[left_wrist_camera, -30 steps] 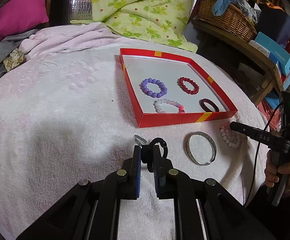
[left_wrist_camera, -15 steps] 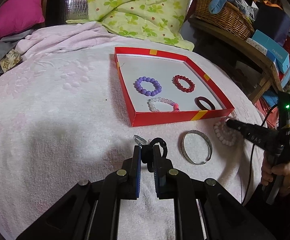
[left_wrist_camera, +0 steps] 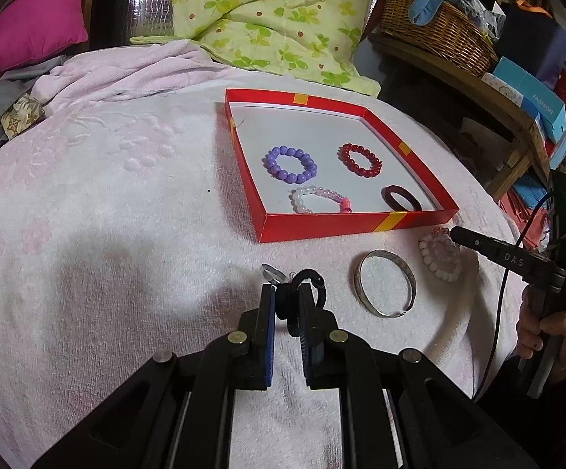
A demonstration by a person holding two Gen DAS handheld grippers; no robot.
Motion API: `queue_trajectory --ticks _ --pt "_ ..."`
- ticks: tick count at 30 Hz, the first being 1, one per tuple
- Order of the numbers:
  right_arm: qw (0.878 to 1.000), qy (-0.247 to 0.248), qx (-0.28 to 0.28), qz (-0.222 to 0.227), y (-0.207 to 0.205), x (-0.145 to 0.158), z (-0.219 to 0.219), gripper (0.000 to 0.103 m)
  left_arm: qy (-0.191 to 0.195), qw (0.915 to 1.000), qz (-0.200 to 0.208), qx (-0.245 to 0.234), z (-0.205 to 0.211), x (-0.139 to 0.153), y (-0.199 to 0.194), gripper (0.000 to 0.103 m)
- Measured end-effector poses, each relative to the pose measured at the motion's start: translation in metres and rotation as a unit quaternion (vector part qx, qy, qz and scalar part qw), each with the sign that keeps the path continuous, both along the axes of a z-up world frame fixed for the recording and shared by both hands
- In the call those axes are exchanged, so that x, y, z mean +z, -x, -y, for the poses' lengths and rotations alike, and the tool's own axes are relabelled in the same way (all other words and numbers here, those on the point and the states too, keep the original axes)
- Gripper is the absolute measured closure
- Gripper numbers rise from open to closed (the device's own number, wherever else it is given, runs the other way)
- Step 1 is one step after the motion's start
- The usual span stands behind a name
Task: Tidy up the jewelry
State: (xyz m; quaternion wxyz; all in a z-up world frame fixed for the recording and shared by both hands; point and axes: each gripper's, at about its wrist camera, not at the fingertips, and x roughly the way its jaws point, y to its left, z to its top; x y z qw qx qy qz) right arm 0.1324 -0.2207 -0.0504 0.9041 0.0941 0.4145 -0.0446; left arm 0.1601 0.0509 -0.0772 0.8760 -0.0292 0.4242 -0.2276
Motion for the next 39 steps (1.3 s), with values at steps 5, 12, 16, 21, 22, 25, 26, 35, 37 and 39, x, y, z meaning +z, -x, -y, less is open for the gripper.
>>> queue_trajectory --ticks 5,12,16,21,22,25,26,35,37,39 --pt "1.000 0.008 -0.003 -0.010 -0.001 -0.004 0.000 0.088 -0.002 1.0000 0.001 -0.001 0.000 0.000 0.001 0.091" --pt "0.999 0.024 0.003 -0.027 -0.008 -0.014 -0.004 0.080 -0.002 1.0000 -0.001 0.000 0.000 0.000 0.000 0.091" --pt "0.999 0.038 0.002 -0.024 -0.006 -0.012 -0.007 0.091 -0.003 1.0000 -0.002 -0.001 0.000 0.000 0.000 0.091" --pt "1.000 0.022 -0.006 0.010 0.002 0.003 -0.002 0.094 -0.002 1.0000 0.001 0.000 0.001 0.000 0.000 0.091" --pt "1.000 0.014 -0.005 0.018 0.003 0.006 0.000 0.094 -0.001 1.0000 0.001 0.001 0.001 0.001 0.001 0.091" --pt "0.999 -0.008 -0.004 0.034 0.006 0.013 0.002 0.094 0.003 1.0000 0.008 0.003 0.000 0.004 0.001 0.091" --pt "0.999 -0.014 -0.003 0.039 0.007 0.016 0.002 0.094 0.005 0.9999 0.012 0.004 0.000 0.005 0.002 0.091" --pt "0.995 -0.072 0.000 0.072 0.013 0.033 0.007 0.094 0.013 0.9994 0.033 -0.004 0.007 0.013 0.004 0.091" --pt "0.996 -0.067 -0.007 0.065 0.013 0.031 0.009 0.094 0.010 0.9994 0.031 -0.006 0.008 0.012 0.005 0.091" --pt "0.996 -0.070 -0.017 0.050 0.011 0.026 0.016 0.094 0.008 0.9994 0.032 -0.006 0.009 0.012 0.005 0.091"
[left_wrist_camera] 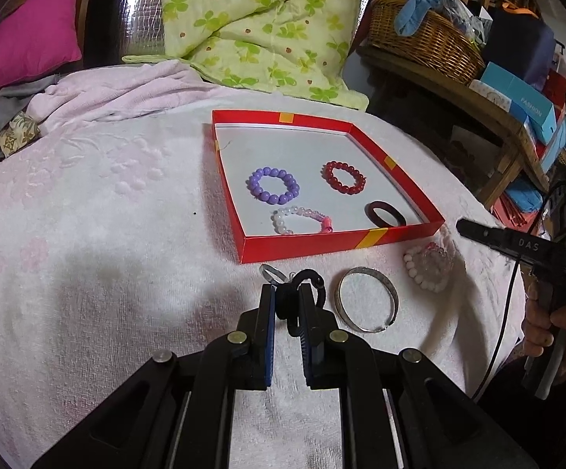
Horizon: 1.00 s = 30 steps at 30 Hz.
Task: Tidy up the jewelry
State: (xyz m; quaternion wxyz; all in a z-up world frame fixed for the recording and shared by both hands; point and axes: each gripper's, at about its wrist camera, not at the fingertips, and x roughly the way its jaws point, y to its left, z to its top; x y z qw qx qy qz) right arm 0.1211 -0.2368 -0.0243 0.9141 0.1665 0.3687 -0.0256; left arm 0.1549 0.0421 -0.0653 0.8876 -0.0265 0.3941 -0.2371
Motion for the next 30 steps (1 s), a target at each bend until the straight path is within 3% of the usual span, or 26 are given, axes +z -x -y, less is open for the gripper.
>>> queue_trajectory --ticks 5,9,10,14,16,22,27,30 --pt "0.999 -0.016 -0.008 -0.040 -0.005 -0.019 0.014 0.092 -0.004 1.0000 -0.004 0.002 0.000 -0.002 -0.001 0.091" --pt "0.997 -0.018 -0.001 -0.070 -0.012 -0.034 0.012 0.067 -0.005 1.0000 -0.006 0.002 -0.001 -0.003 -0.001 0.091" --pt "0.997 -0.016 -0.001 -0.074 -0.013 -0.036 0.012 0.067 -0.006 1.0000 -0.006 0.002 -0.001 -0.003 -0.001 0.091" --pt "0.997 0.007 0.013 -0.081 -0.014 -0.041 0.004 0.068 -0.005 0.9999 -0.008 0.004 -0.002 -0.004 -0.001 0.091" --pt "0.996 0.039 0.020 -0.082 -0.014 -0.040 -0.002 0.092 -0.004 1.0000 -0.008 0.005 -0.003 -0.003 -0.001 0.091" --pt "0.997 0.063 0.005 -0.049 -0.005 -0.022 -0.004 0.093 -0.001 1.0000 -0.004 0.002 -0.001 -0.002 0.000 0.091" --pt "0.999 0.031 -0.002 0.010 0.007 0.003 0.000 0.093 0.004 1.0000 0.001 0.001 0.001 0.001 0.001 0.091" --pt "1.000 0.003 0.003 0.020 0.008 0.008 0.001 0.093 0.002 1.0000 0.001 -0.003 0.004 0.000 0.001 0.091"
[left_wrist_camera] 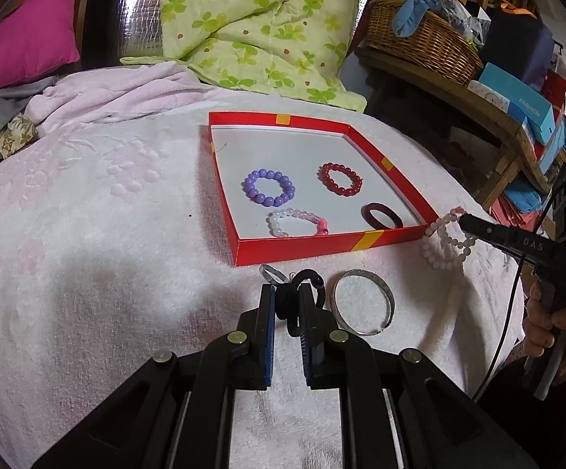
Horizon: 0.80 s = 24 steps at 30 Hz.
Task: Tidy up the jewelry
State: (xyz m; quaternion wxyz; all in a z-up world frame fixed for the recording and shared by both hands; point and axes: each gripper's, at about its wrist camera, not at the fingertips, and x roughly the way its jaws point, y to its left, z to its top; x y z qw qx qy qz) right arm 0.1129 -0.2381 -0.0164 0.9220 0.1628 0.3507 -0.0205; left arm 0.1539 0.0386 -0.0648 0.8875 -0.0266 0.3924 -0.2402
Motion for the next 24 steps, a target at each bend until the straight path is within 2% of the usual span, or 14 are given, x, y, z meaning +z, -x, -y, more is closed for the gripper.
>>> queue_trajectory --ticks 2,5,7,10,13,16,20,22,24 --pt "1.000 -0.010 0.002 -0.002 0.000 0.000 0.002 0.093 -0.001 1.0000 -0.001 0.000 0.001 -0.001 0.000 0.091" --pt "0.998 -0.053 0.012 0.003 0.001 0.000 0.009 0.093 0.000 1.0000 -0.002 0.001 0.000 -0.001 -0.001 0.091" --pt "0.993 -0.104 0.050 0.015 0.002 0.003 0.009 0.093 -0.002 1.0000 -0.001 0.000 0.000 -0.001 -0.001 0.091" --pt "0.989 -0.123 0.081 0.002 0.000 -0.003 0.001 0.093 -0.002 1.0000 -0.003 0.000 0.001 -0.002 -0.001 0.091" --pt "0.990 -0.106 0.070 -0.066 -0.011 -0.024 -0.004 0.093 -0.003 1.0000 -0.002 -0.003 0.003 -0.002 -0.001 0.091" --pt "0.991 -0.073 0.015 -0.110 -0.015 -0.039 0.006 0.089 -0.003 1.0000 -0.003 -0.001 0.001 -0.002 -0.001 0.091" --pt "0.992 -0.063 -0.019 -0.110 -0.014 -0.039 0.020 0.086 0.000 1.0000 -0.005 0.002 -0.001 -0.002 -0.002 0.091" --pt "0.993 -0.049 -0.019 -0.103 -0.013 -0.036 0.021 0.079 -0.001 1.0000 -0.005 0.000 0.000 -0.002 -0.002 0.091" --pt "0.994 -0.037 -0.008 -0.102 -0.014 -0.035 0.016 0.079 -0.001 1.0000 -0.004 -0.003 0.002 -0.002 -0.001 0.091"
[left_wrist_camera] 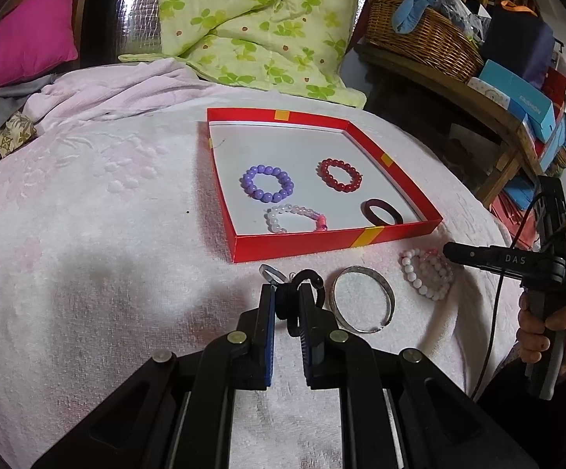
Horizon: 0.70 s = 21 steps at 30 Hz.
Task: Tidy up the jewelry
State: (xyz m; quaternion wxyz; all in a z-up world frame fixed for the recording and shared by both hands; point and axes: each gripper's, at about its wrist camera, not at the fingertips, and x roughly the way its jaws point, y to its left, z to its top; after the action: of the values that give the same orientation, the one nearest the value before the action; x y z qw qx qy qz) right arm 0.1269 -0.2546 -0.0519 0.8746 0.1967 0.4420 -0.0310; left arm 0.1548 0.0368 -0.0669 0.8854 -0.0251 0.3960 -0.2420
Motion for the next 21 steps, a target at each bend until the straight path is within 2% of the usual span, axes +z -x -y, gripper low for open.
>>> queue_trajectory --ticks 3,6,7,8,10,13,16,21 --pt "0.999 0.028 0.019 -0.004 -0.003 -0.001 -0.011 0.075 -0.001 1.0000 -0.001 -0.001 0.001 0.000 0.000 0.091" --pt "0.998 0.046 0.034 -0.025 -0.006 -0.009 -0.020 0.075 -0.003 1.0000 -0.001 0.000 0.001 -0.001 0.000 0.091" --pt "0.997 0.059 0.033 -0.019 -0.005 -0.007 -0.022 0.080 -0.003 1.0000 -0.002 0.001 0.000 -0.001 0.000 0.091" --pt "0.997 0.069 0.031 -0.010 -0.004 -0.004 -0.022 0.091 -0.002 1.0000 -0.003 0.003 -0.001 -0.001 -0.001 0.091" --pt "0.996 0.080 0.023 0.020 0.001 0.008 -0.022 0.093 -0.001 1.0000 -0.004 0.003 -0.002 -0.002 -0.001 0.091" --pt "0.996 0.073 0.025 0.054 0.008 0.019 -0.022 0.093 -0.002 1.0000 -0.005 -0.001 0.000 -0.002 0.000 0.091" --pt "0.995 0.074 0.027 0.055 0.007 0.018 -0.024 0.093 -0.002 1.0000 -0.004 -0.003 0.001 -0.001 0.000 0.091" --pt "0.998 0.032 0.010 0.048 0.004 0.018 -0.011 0.093 -0.004 1.0000 -0.006 0.000 0.000 -0.002 -0.002 0.091"
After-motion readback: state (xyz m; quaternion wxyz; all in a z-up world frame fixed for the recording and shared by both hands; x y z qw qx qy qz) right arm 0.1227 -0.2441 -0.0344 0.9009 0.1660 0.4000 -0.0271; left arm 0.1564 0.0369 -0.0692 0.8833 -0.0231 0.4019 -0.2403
